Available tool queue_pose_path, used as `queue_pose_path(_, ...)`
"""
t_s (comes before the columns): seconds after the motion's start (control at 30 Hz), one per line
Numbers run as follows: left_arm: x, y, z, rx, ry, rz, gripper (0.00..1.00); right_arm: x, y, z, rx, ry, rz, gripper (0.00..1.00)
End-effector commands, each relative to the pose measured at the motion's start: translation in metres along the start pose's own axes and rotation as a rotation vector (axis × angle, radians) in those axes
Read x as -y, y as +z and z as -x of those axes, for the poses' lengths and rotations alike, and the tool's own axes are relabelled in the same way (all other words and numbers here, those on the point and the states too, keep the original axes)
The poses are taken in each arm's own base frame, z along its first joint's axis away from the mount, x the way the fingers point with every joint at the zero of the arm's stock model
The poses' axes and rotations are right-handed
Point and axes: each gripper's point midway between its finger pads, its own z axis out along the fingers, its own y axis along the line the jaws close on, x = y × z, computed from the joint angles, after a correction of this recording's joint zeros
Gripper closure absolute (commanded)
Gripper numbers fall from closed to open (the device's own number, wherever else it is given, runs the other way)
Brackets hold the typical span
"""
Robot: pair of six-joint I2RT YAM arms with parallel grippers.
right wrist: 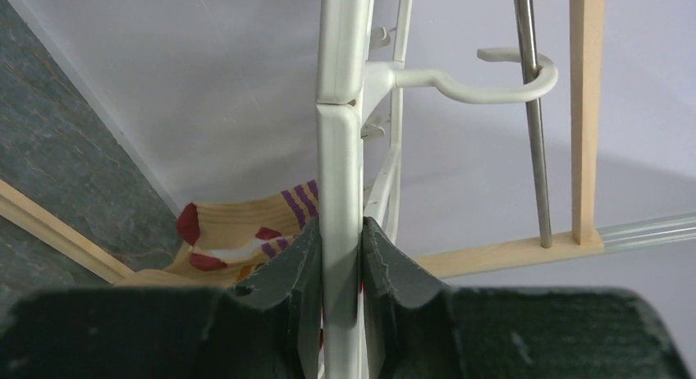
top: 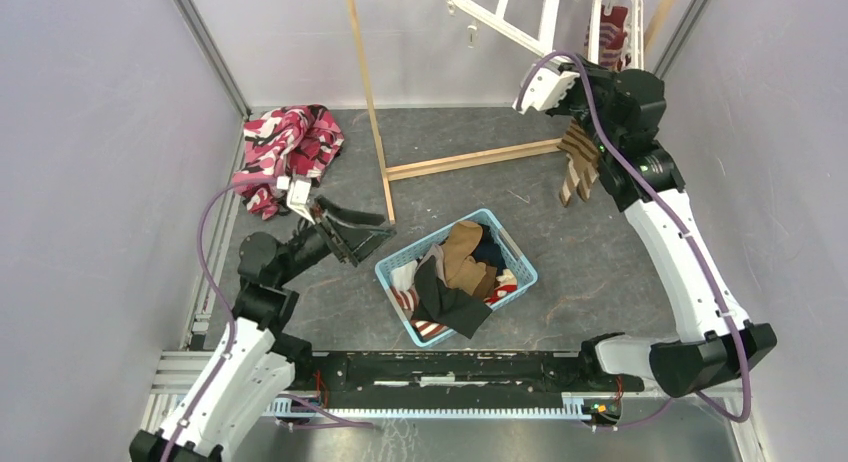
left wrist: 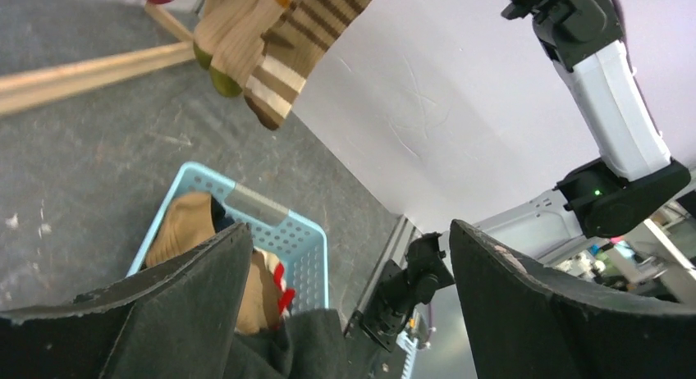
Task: Clip the socks to the hanger
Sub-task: Rotate the hanger at the clothesline.
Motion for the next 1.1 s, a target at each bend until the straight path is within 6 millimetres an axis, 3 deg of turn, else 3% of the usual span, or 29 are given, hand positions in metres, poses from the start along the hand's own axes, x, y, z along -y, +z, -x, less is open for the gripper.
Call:
queue_pose_path(0.0,0.041,0.03,0.054,0.121,0.235,-0.095,0.06,0.009,-0.014,0.009,0.096,-0.116,0.018,0.78)
queue_pose_path(0.1,0.047,0.064,0.065,0.11,0.319,-0.102,0.07,0.0,-0.015,0.007,0.128,-0.173,0.078,0.78)
queue_pose_path(0.23,0.049,0.102,0.094,0.157,0.494,-0.098,0.08,-0.001,-0.017,0.001,0.158,-0.224,0.11,0.79)
queue_pose_path(0.4,0.033,0.144,0.122,0.201,0.754,-0.087,0.08,0.004,-0.019,-0.008,0.196,-0.252,0.126,0.8)
queue_pose_path(0.5,0.032,0.17,0.13,0.203,0.842,-0.138,0.16,0.006,-0.019,-0.015,0.214,-0.26,0.138,0.8)
queue_pose_path(0.6,0.033,0.191,0.145,0.265,0.888,-0.17,0.21,0.008,-0.017,-0.02,0.234,-0.259,0.148,0.8)
queue_pose_path(0.8,0.012,0.23,0.166,0.339,0.932,-0.132,0.22,0.019,-0.017,-0.03,0.246,-0.227,0.138,0.8)
queue_pose_path(1.07,0.022,0.261,0.183,0.396,0.93,-0.218,0.37,0.021,-0.016,-0.038,0.256,-0.208,0.143,0.8)
